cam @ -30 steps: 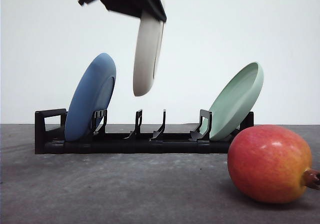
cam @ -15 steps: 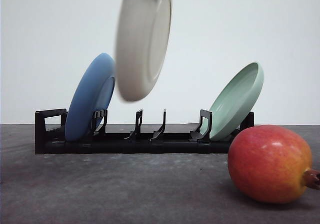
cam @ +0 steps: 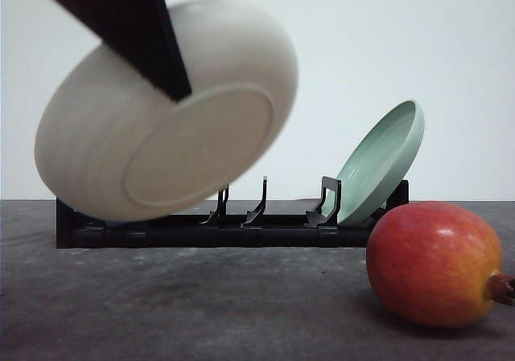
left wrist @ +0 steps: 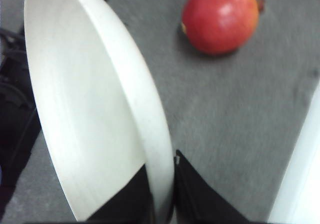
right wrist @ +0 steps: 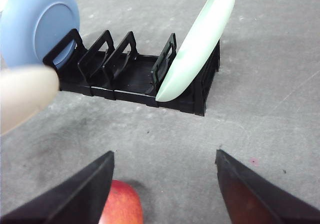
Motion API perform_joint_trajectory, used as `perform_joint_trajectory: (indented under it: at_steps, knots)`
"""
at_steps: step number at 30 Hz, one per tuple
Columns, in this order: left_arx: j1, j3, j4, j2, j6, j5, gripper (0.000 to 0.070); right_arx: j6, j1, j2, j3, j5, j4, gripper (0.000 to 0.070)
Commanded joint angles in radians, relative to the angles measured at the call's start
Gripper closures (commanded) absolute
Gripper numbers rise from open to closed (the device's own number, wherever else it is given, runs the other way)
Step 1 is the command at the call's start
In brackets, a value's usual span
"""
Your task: Place pomegranate in white plate
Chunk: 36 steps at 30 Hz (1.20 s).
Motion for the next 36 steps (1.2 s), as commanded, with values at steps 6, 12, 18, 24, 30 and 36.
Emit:
perform_joint_trajectory:
  at_steps: [6, 12, 18, 24, 30, 36]
  knots:
    - [-0.034, 0.008, -0.018, 0.155, 0.078, -0.029, 0.0689, 0.003, 0.004, 0.003, 0.018, 0.0, 0.013, 0.0289]
    - [-0.054, 0.008, -0.026, 0.307, 0.091, -0.153, 0.0688, 0.003, 0.004, 0.003, 0.018, 0.0, 0.013, 0.0289]
    - [-0.068, 0.009, -0.041, 0.384, 0.09, -0.155, 0.0671, 0.003, 0.004, 0.003, 0.018, 0.001, 0.014, 0.0289]
    - [-0.087, 0.009, -0.057, 0.389, 0.082, -0.154, 0.0556, 0.003, 0.004, 0.003, 0.018, 0.001, 0.014, 0.0289]
    - [-0.086, 0.013, -0.057, 0.383, 0.016, -0.13, 0.0307, 0.003, 0.004, 0.003, 0.018, 0.002, 0.016, 0.0289]
    - [-0.021, 0.02, -0.057, 0.271, -0.078, 0.086, 0.0291, 0.003, 0.004, 0.003, 0.018, 0.002, 0.016, 0.0289]
